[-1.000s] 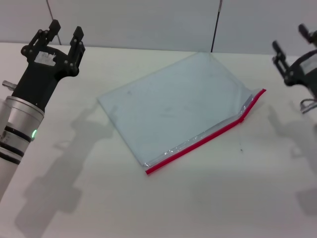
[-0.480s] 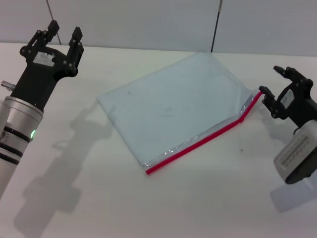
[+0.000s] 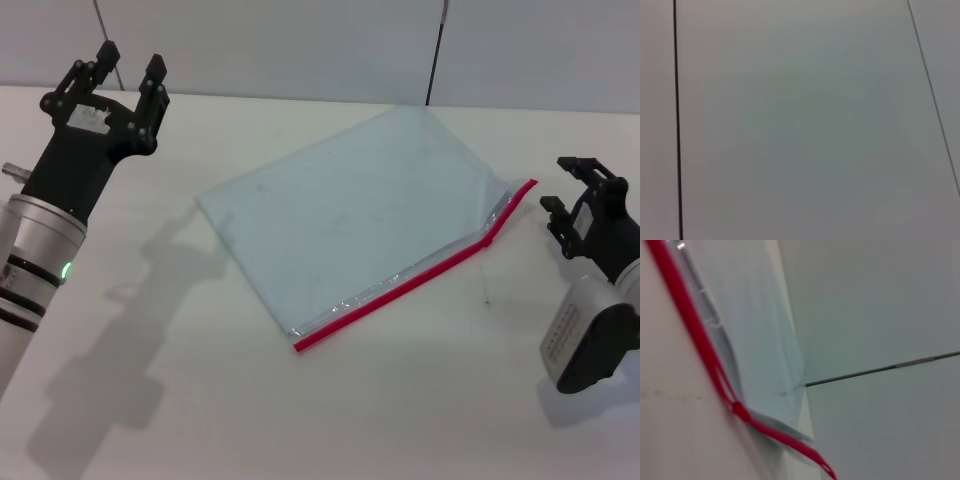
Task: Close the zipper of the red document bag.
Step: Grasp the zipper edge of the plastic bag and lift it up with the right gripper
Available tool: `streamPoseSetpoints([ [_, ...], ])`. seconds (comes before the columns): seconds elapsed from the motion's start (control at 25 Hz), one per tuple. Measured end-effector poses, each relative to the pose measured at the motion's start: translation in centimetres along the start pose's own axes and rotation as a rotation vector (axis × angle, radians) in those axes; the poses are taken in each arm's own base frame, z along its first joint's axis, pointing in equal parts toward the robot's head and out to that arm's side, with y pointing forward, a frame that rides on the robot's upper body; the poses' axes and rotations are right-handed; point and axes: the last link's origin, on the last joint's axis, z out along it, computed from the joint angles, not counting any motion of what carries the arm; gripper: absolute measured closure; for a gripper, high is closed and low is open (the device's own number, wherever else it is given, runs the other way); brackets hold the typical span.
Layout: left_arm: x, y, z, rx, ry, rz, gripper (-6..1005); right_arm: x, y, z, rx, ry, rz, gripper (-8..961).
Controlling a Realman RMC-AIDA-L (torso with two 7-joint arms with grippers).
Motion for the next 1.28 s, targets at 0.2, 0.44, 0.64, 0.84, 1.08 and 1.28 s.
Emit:
streamPoseSetpoints([
  [0.2,0.0,-0.1,0.0,0.002,0.000,0.002,486,-0.9,0.0,0.2,0.003,-0.002,-0.079,376],
  [0.44,0.0,-0.1,0.0,0.000,-0.001,0.002,487,-1.7,-0.4,1.2,-0.012,0.007,-0.197,378],
  [0.64,0.0,0.0,0.0,-0.002,-0.001,-0.001,487,-1.5,-0.4,1.6,-0.042,0.031,-0.246,379],
  [0.84,0.0,0.0,0.0,-0.002,-0.001,0.000,487,-1.3,-0.3,1.5,-0.047,0.042,-0.257,380],
  [1.08,0.0,0.0,0.1,-0.001,0.000,0.000,486,-2.3,0.0,1.6,-0.066,0.013,-0.323,382],
  [1.28,0.1,0.1,0.2,-0.003,0.002,-0.001,486,-3.2,-0.2,2.2,-0.076,-0.008,-0.398,383],
])
